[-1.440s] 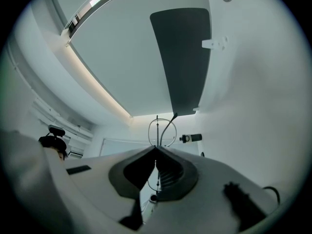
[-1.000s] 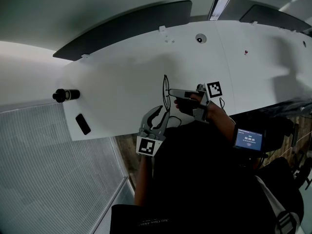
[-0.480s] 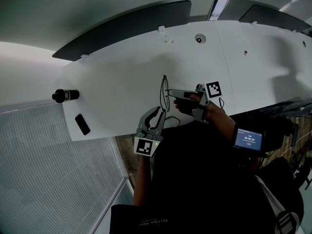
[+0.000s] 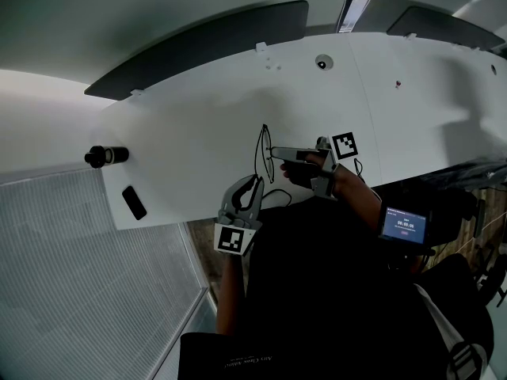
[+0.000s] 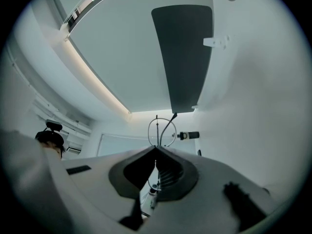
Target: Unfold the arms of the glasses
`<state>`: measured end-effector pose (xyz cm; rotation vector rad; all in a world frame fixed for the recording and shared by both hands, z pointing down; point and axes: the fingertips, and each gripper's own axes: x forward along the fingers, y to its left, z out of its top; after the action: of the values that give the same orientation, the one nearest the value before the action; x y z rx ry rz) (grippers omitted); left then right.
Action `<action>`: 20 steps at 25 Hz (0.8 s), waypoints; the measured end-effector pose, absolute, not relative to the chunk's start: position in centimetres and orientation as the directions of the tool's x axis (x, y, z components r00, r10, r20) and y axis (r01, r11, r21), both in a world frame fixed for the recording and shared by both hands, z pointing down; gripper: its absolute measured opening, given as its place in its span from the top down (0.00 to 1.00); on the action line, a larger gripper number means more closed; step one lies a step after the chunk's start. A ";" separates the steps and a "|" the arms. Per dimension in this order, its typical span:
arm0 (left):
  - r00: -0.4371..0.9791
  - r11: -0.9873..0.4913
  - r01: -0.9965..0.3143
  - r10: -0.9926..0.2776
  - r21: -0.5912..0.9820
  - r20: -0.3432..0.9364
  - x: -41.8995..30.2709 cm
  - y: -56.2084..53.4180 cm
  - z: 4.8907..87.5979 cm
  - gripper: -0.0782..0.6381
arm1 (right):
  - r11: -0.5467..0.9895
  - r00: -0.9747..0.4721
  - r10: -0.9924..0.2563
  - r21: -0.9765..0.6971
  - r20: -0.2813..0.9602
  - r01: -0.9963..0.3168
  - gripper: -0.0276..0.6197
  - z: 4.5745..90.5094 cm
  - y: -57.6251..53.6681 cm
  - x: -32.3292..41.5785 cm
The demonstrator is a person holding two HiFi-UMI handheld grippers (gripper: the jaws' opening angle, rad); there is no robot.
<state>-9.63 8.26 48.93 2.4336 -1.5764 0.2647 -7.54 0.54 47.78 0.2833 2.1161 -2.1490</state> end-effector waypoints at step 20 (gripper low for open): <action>0.255 -0.228 -0.964 -0.939 0.134 0.233 -15.0 8.2 48.1 0.86 | -0.014 -0.977 0.086 -0.981 -0.196 0.195 0.94 48.1 1.3 -7.7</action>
<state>-15.01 8.21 48.11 2.2780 -1.7720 0.1499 -7.75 1.26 48.09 0.3080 2.1497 -2.1617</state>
